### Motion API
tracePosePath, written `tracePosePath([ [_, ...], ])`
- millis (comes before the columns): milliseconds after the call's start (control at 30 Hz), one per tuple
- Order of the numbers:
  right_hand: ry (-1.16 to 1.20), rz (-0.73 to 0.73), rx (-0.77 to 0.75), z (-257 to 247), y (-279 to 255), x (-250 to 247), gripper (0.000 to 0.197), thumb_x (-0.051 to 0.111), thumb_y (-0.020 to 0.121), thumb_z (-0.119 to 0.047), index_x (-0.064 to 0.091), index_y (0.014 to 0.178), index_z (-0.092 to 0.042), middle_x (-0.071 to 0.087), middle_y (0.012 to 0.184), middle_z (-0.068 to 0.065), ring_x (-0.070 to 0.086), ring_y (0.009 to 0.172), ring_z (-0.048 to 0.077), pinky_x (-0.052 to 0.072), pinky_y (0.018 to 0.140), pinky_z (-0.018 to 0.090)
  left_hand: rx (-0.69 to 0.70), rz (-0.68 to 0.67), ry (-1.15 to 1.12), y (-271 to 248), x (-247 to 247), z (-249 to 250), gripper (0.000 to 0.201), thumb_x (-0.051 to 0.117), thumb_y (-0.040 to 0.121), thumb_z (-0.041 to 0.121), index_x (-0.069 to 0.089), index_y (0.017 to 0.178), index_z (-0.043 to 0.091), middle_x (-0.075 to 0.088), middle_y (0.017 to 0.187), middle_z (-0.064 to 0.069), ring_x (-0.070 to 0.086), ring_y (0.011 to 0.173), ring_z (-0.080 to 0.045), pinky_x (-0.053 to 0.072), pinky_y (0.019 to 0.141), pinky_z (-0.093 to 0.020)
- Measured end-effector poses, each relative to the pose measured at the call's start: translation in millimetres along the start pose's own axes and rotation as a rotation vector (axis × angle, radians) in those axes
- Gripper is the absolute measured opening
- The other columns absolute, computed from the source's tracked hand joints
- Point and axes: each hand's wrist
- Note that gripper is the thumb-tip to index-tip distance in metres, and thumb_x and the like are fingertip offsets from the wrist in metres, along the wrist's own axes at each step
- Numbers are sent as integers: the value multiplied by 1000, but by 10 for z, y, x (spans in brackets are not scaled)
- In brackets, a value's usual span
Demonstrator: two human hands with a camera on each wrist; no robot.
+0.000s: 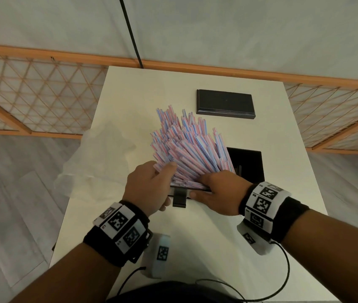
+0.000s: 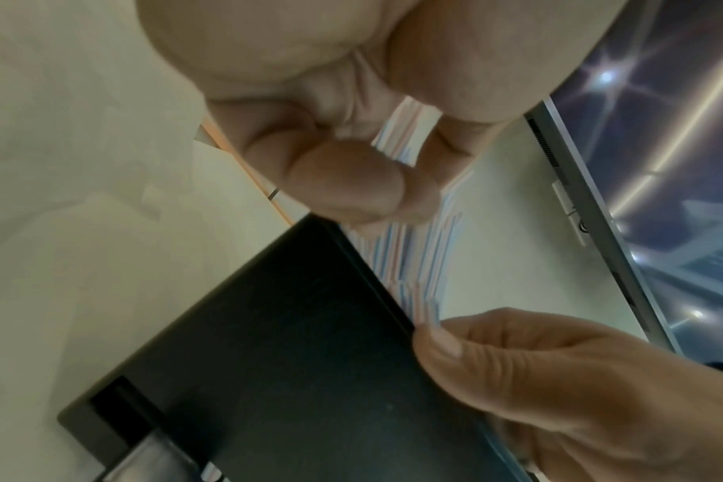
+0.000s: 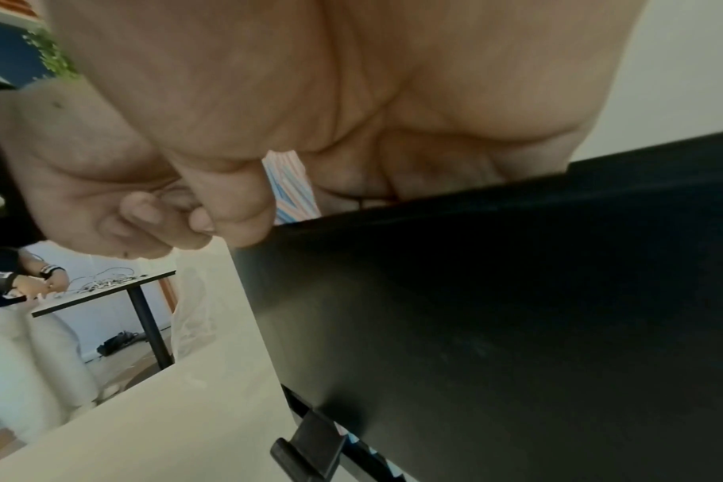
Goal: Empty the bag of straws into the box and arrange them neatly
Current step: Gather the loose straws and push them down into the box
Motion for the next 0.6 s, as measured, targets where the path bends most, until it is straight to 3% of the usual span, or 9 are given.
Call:
tracePosePath([
  [100,57,-54,4,-45,26,-48,49,41,97,-61,58,95,-16,59,75,0,60,69,20,52,70,32,17,-14,25,-11,-6,-17,41,60,100,40,64,86,1,63,58,-7,60,42,-22,53,48,-35],
  [167,76,-92,45,-62,44,-63,54,38,96,-63,58,96,-12,55,68,-2,53,58,14,46,64,27,43,-10,30,0,3,-51,36,61,100,43,63,86,10,65,64,-1,62,53,-25,52,57,-37],
  [233,50,-123,67,-75,62,-46,58,35,94,-68,57,100,-14,53,68,-4,51,61,13,43,67,25,88,29,84,32,4,-93,29,62,98,48,61,95,19,66,79,6,62,72,-22,46,66,-31],
  [300,61,-145,78,-62,87,-25,56,34,93,-70,54,103,-19,56,75,-3,54,70,16,43,71,25,175,66,86,72,14,-143,44,59,94,62,60,99,18,65,89,2,64,86,-23,46,68,-31],
  [367,74,-143,76,-52,109,-29,54,34,92,-71,51,99,-21,61,83,-1,58,77,18,45,72,25,296,115,57,114,28,-176,56,53,88,75,64,97,21,67,94,-1,66,97,-28,53,80,-38],
  [433,63,-137,76,-61,121,-43,54,34,91,-72,49,98,-21,61,85,1,58,78,19,46,72,25,301,95,-109,105,79,-102,32,60,92,62,64,101,31,74,98,13,69,104,-8,54,89,-28],
  [500,50,-124,73,-100,131,-44,54,35,91,-72,47,98,-20,58,86,0,55,77,19,43,72,24,329,28,-212,91,146,-19,8,64,101,33,59,103,39,71,96,37,65,97,16,48,83,-6],
  [533,35,-110,68,-118,141,-33,56,36,90,-73,48,98,-19,56,86,0,54,78,19,44,72,25,353,10,-212,108,170,-12,16,62,102,27,57,105,42,68,97,43,63,97,20,46,83,-3],
  [600,-16,-68,53,-131,158,0,69,33,83,-81,51,102,-17,58,92,3,58,83,23,50,78,31,360,-7,-212,149,228,-62,17,61,98,33,58,110,44,69,105,39,65,103,15,49,89,-8],
])
Point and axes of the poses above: each hand's wrist, its own y-axis towards the middle knuckle, its own x-axis out of the palm, z = x × y
